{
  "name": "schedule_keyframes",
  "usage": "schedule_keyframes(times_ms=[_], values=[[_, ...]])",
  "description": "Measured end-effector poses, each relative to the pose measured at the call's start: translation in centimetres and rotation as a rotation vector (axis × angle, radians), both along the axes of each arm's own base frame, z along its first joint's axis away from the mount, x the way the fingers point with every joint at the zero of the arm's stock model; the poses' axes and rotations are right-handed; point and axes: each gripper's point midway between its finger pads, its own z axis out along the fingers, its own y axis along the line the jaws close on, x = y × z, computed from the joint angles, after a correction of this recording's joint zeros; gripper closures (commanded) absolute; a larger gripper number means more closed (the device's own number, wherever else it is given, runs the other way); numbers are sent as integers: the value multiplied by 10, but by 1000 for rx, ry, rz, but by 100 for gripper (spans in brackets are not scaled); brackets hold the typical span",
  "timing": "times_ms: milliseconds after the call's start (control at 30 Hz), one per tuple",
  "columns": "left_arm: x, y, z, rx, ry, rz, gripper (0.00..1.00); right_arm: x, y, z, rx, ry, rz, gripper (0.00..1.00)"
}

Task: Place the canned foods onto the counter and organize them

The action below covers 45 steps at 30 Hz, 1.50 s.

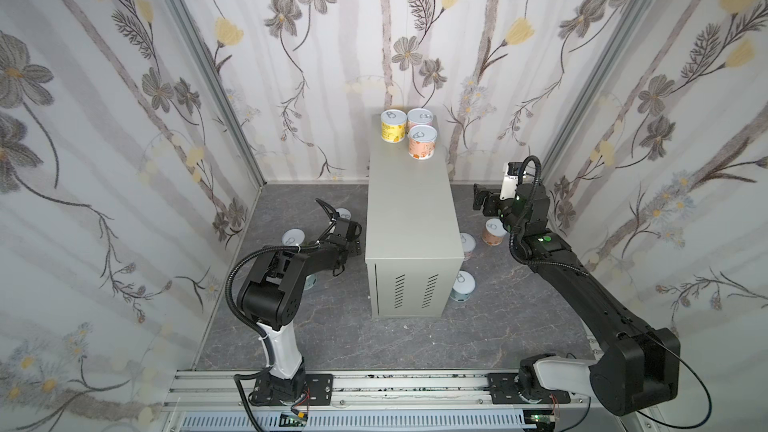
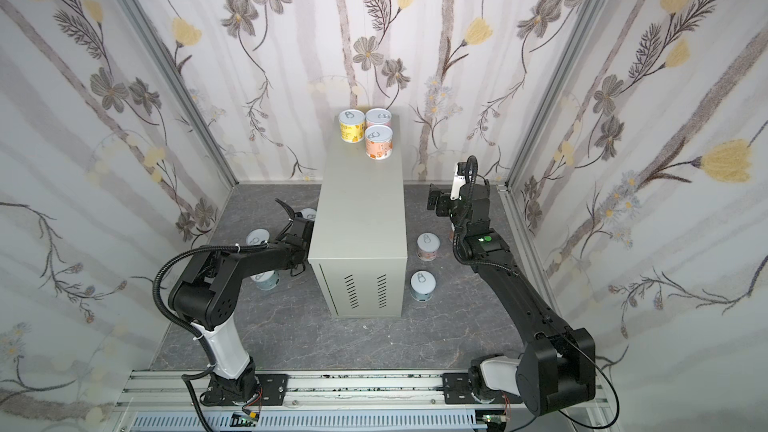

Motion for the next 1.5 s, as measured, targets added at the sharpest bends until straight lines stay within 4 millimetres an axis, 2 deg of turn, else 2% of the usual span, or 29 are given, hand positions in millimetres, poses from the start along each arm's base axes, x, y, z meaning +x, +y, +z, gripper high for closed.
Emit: schedule_keyframes(times_ms=[300, 500, 633, 733, 933, 1067, 1100, 1167, 1233, 1400, 1500], values=[[0, 4, -2, -2, 14, 16, 27, 1, 3, 0, 6, 3, 24, 0], [-3, 6, 0, -4, 23, 24, 30, -7, 4, 14, 17, -30, 44, 0], [-13, 12, 8, -1, 33, 29, 33, -13, 6, 27, 20, -60, 73, 0], [-18, 14, 24, -6, 14, 29, 34, -16, 5, 35, 15, -79, 74, 0], [-25, 17, 84, -8, -81, -6, 34, -25, 4, 52, 5, -116, 85, 0], [-33, 19, 152, -8, -197, -44, 34, -30, 11, 79, -16, -156, 135, 0], [-34, 19, 164, -6, -219, -54, 34, -31, 13, 86, -21, -168, 145, 0], [-38, 18, 205, -2, -293, -91, 35, -35, 19, 105, -33, -200, 190, 0], [-38, 15, 238, 3, -349, -132, 35, -38, 26, 121, -41, -228, 236, 0], [-41, -1, 323, -6, -473, -266, 35, -46, 48, 142, -57, -248, 375, 0], [-39, -14, 360, -18, -531, -345, 35, -50, 62, 152, -55, -257, 458, 0]])
